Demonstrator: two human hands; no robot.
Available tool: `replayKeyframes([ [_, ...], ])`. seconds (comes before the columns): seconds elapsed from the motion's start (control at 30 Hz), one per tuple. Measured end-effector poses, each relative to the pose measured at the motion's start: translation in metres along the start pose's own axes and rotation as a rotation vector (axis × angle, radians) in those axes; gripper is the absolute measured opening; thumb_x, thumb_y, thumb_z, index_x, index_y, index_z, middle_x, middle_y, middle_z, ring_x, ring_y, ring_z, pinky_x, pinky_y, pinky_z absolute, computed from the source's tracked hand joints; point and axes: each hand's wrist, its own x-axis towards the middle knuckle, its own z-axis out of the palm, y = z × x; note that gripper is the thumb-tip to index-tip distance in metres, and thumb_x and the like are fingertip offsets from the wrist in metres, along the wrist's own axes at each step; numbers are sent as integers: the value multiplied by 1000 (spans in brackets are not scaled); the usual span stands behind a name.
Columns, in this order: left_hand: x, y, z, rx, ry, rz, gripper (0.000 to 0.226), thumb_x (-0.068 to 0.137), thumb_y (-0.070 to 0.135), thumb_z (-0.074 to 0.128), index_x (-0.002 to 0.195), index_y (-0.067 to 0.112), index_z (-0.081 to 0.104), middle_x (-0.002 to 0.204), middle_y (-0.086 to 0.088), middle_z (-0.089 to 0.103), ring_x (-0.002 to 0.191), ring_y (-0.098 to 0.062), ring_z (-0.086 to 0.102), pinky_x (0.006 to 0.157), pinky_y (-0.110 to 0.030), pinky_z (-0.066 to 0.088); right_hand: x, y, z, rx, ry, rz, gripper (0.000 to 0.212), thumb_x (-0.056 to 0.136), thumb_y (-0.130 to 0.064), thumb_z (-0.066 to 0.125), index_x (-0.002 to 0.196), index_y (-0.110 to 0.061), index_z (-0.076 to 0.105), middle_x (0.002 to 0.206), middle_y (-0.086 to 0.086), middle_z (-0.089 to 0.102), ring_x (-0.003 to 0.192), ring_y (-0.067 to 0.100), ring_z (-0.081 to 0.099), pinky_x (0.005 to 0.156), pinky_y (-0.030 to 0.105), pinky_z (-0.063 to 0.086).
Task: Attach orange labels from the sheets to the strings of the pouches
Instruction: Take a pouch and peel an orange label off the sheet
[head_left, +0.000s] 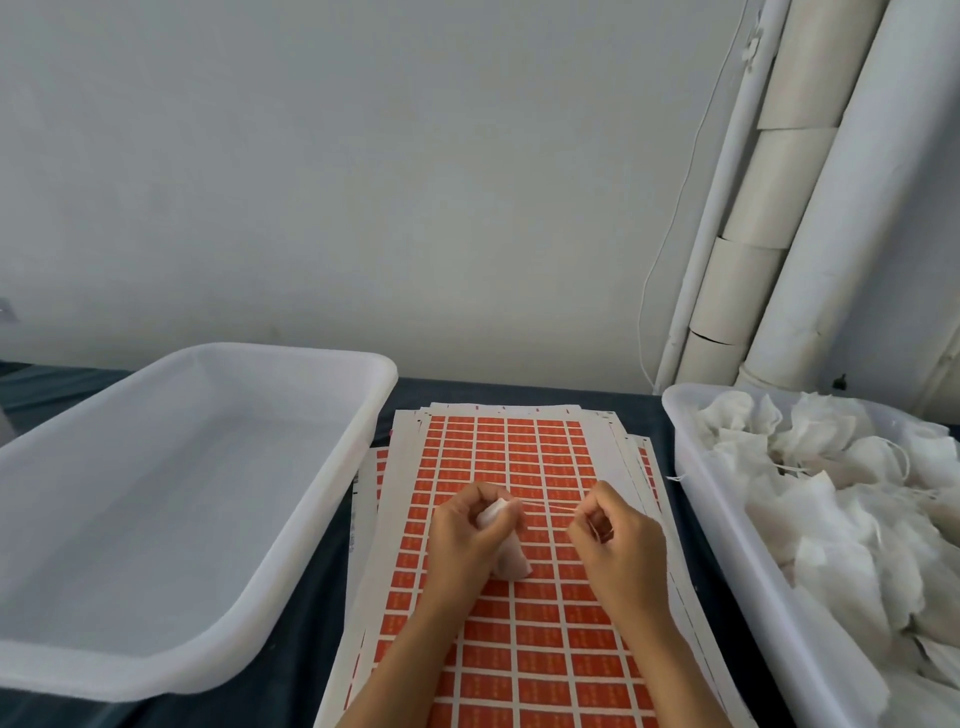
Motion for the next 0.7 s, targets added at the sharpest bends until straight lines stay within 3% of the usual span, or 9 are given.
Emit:
replayKeyframes([
  [0.23, -4, -5, 2, 34, -138, -25, 6, 84, 25, 69, 84, 25, 63, 79, 21, 66, 77, 0, 66, 55, -12, 51, -2, 3, -2, 56, 58, 73, 10, 87, -24, 60, 78, -24, 56, 74, -17, 62, 63, 5, 63, 62, 23, 57],
  [0.33, -4, -4, 2, 94, -178, -9, 6, 86, 30, 65, 81, 27, 63, 76, 22, 65, 73, -3, 66, 56, -13, 51, -3, 4, -2, -12, 71, 53, 5, 87, -22, 61, 90, -24, 58, 92, -13, 63, 81, 5, 60, 77, 25, 55],
  [0.47, -6, -3, 1, 73, -207, 9, 11, 87, 31, 64, 79, 24, 64, 70, 14, 66, 63, -7, 64, 54, -12, 49, -5, -2, 1, -39, 13, -29, 30, 87, -26, 60, 116, -24, 56, 118, -16, 51, 111, 5, 45, 99, 27, 35],
  [0.6, -6, -4, 0, 59, -244, 27, 10, 89, 28, 62, 84, 21, 66, 69, 10, 65, 60, -8, 63, 55, -17, 52, -8, -9, 7, -124, -73, -167, 23, 86, -32, 58, 106, -24, 65, 110, -10, 64, 105, 7, 51, 97, 26, 38],
  [0.7, -6, -3, 0, 53, -251, 46, 8, 90, 24, 60, 86, 23, 67, 74, 10, 66, 65, -10, 64, 59, -18, 53, -9, -10, 11, -127, -78, -155, 19, 85, -28, 64, 103, -24, 67, 105, -8, 67, 99, 7, 54, 91, 18, 37],
])
